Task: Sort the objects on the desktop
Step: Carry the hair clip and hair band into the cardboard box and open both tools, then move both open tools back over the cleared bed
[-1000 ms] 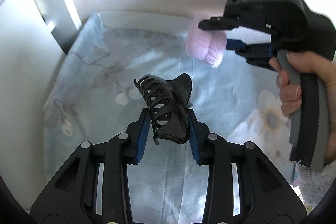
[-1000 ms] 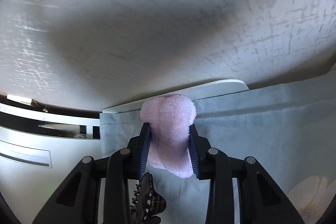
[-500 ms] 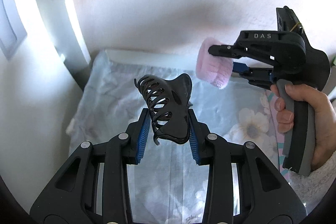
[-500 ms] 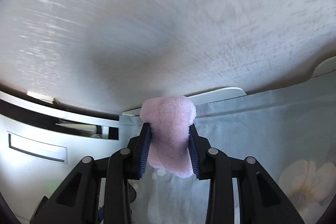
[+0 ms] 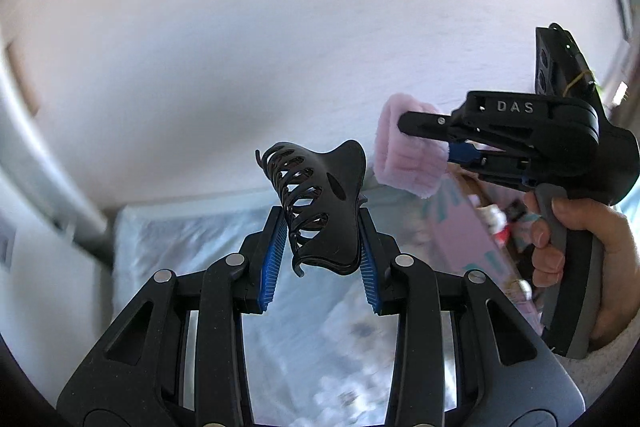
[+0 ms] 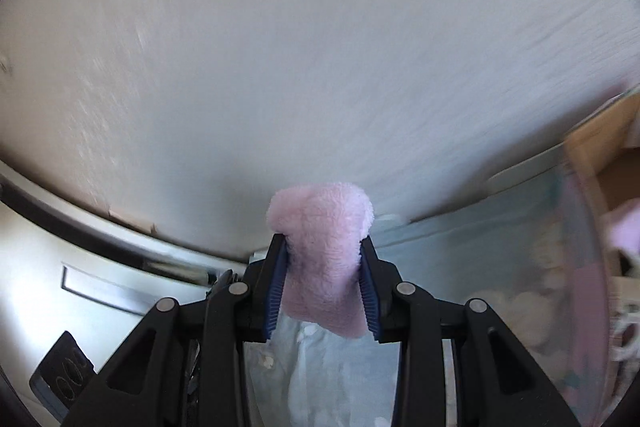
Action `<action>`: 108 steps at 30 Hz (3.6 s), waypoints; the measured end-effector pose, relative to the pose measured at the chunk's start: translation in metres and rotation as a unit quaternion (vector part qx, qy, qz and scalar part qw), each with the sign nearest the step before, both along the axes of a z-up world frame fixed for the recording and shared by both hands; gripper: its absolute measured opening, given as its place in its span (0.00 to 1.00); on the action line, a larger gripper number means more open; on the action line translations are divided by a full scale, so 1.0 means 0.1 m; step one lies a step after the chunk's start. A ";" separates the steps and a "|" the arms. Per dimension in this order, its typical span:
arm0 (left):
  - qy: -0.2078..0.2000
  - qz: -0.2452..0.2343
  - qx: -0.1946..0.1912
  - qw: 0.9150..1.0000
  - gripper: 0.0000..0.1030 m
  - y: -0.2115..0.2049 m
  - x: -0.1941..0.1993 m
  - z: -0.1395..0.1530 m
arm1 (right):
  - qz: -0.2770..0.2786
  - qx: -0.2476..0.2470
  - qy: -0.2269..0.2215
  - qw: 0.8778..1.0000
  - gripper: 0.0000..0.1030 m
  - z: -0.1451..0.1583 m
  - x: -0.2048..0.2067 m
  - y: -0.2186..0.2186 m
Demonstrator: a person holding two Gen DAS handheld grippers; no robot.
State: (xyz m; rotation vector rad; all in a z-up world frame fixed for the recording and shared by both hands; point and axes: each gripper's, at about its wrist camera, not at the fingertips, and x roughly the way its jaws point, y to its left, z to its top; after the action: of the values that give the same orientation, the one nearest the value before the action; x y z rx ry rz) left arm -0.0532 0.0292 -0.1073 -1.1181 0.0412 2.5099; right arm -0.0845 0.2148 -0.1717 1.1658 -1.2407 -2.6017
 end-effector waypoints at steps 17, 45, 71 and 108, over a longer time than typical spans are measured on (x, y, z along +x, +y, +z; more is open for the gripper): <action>0.016 -0.231 0.015 0.973 0.31 1.81 0.11 0.23 | -0.190 0.103 -0.034 0.976 0.31 0.37 1.80 1.31; -0.059 -0.271 -0.054 0.959 0.30 2.65 0.04 -0.62 | -0.066 0.199 -0.164 0.964 0.31 -0.27 2.20 1.07; -0.069 -0.266 -0.042 0.961 1.00 2.65 0.02 -0.43 | -0.056 0.277 -0.181 0.942 0.99 -0.13 2.16 0.90; -0.034 0.107 -0.017 0.994 1.00 -0.49 0.11 0.42 | 0.009 0.333 -0.067 0.940 1.00 0.60 1.22 -0.12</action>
State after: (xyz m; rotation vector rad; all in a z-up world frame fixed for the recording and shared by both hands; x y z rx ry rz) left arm -0.0425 -0.0195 -0.0650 -1.2819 -0.0574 2.6646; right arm 0.0375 0.2023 -0.1114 1.4330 -0.3227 -3.0675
